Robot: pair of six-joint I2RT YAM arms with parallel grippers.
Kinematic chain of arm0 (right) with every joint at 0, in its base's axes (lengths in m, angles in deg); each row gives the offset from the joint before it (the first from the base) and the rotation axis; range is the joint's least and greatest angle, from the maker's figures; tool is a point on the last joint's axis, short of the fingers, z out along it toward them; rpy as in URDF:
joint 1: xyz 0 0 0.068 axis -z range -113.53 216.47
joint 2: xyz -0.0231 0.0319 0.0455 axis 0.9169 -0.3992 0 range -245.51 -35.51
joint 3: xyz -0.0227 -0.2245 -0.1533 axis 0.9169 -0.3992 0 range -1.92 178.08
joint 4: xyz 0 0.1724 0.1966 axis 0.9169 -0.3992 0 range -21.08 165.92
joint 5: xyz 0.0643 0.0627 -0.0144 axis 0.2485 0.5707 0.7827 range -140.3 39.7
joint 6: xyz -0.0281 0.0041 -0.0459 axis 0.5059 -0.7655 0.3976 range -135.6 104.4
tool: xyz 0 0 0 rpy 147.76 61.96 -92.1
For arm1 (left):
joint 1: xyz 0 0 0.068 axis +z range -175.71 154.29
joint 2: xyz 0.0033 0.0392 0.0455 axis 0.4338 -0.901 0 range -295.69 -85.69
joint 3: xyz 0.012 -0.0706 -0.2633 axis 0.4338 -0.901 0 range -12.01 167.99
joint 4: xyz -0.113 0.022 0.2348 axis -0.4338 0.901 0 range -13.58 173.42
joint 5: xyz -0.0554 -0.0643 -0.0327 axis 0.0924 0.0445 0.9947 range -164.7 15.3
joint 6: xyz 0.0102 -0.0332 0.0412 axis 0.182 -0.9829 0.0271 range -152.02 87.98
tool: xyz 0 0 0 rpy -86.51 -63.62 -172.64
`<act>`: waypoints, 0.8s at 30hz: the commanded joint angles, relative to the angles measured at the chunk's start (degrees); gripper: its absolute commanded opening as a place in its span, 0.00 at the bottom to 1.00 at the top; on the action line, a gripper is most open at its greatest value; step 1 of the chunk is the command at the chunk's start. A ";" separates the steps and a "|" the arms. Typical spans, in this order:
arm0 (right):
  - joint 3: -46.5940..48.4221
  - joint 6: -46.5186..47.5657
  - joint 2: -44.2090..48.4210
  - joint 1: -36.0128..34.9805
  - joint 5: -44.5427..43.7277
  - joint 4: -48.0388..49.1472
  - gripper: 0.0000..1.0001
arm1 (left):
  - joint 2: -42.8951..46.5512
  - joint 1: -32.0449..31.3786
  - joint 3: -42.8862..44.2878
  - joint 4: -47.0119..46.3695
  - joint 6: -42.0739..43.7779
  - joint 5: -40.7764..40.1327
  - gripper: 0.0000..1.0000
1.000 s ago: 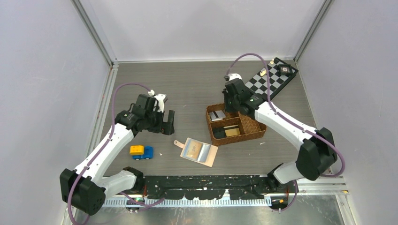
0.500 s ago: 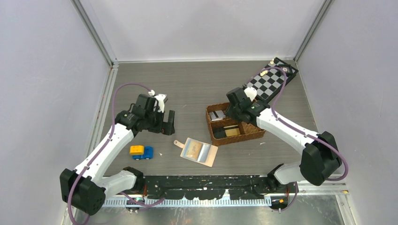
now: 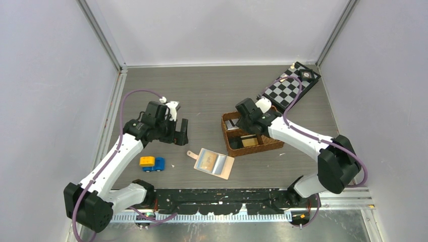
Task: Put the credit cards into the card holder
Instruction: Pick up the credit card from the storage box.
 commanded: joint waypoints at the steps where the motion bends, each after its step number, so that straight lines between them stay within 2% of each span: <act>1: 1.58 -2.38 -1.18 -0.45 -4.34 0.75 0.36 | 1.55 0.28 -0.26 -1.66 0.05 1.05 1.00; 6: 2.18 -2.58 -2.49 -0.50 -5.26 0.89 0.30 | 1.67 0.26 -0.34 -1.55 0.05 0.87 1.00; 12: 2.29 -2.79 -3.03 -0.58 -6.28 1.19 0.17 | 1.68 0.29 -0.27 -1.58 0.05 0.70 1.00; 16: 2.00 -3.52 -3.03 -0.58 -6.51 1.73 0.12 | 1.60 0.24 -0.33 -1.58 -0.03 0.69 1.00; 24: 0.66 -5.55 0.80 -0.58 -9.50 5.19 0.01 | 1.53 0.25 -0.19 -1.53 0.13 -0.22 1.00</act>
